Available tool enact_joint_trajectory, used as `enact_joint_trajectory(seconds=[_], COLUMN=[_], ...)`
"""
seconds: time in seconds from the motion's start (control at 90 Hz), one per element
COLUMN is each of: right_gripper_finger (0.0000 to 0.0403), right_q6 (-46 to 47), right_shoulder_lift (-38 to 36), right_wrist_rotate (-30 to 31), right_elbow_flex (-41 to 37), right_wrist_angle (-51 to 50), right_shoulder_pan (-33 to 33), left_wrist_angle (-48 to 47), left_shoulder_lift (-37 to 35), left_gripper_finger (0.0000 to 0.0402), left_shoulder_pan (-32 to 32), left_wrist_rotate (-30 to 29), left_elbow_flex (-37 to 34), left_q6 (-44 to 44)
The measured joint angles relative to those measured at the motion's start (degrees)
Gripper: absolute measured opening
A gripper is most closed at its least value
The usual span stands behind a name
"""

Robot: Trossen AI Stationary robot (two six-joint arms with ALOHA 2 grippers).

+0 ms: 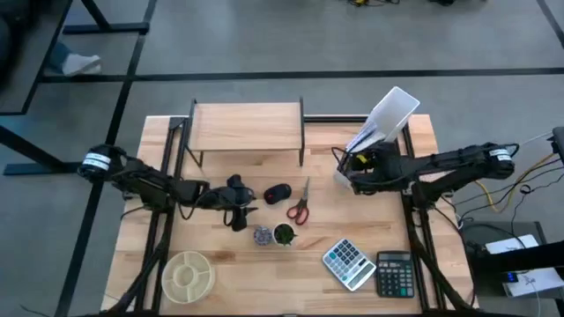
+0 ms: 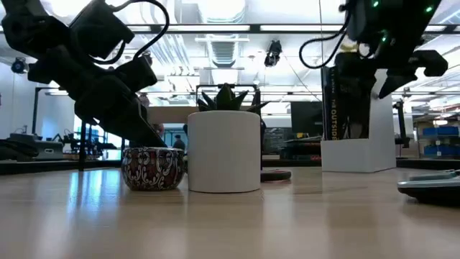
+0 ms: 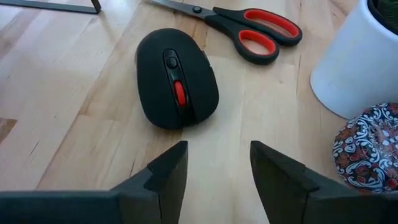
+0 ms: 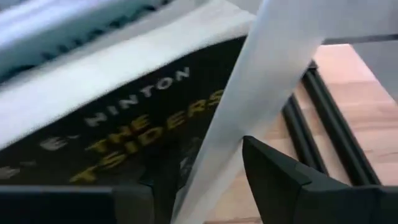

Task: Stock shelves
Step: Remove the black book from the white file holder

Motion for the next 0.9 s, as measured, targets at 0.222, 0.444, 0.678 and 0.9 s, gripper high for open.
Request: enact_joint_trajectory(seconds=[0.222, 0.444, 0.678, 0.9], right_gripper_finger=[0.0072, 0.0022, 0.0021, 0.0076], right_q6=[-0.42, -0.65, -1.32, -7.28], right_shoulder_lift=[2.77, 3.28, 3.39, 2.25], right_wrist_rotate=[1.08, 2.73, 4.96, 5.16], right_elbow_flex=[0.00, -0.07, -0.13, -0.13], right_wrist_angle=[0.26, 1.78, 3.12, 2.97], right_shoulder_pan=[-0.36, -0.36, -1.81, -2.50], left_wrist_angle=[0.02, 0.04, 0.39, 0.43], left_shoulder_lift=[0.00, 0.00, 0.00, 0.00], left_gripper_finger=[0.0147, 0.0136, 0.0127, 0.0119], left_shoulder_pan=[0.00, 0.00, 0.00, 0.00], left_wrist_rotate=[0.00, 0.00, 0.00, 0.00], left_elbow_flex=[-0.01, -0.01, -0.01, 0.00], left_q6=[0.00, 0.00, 0.00, 0.00])
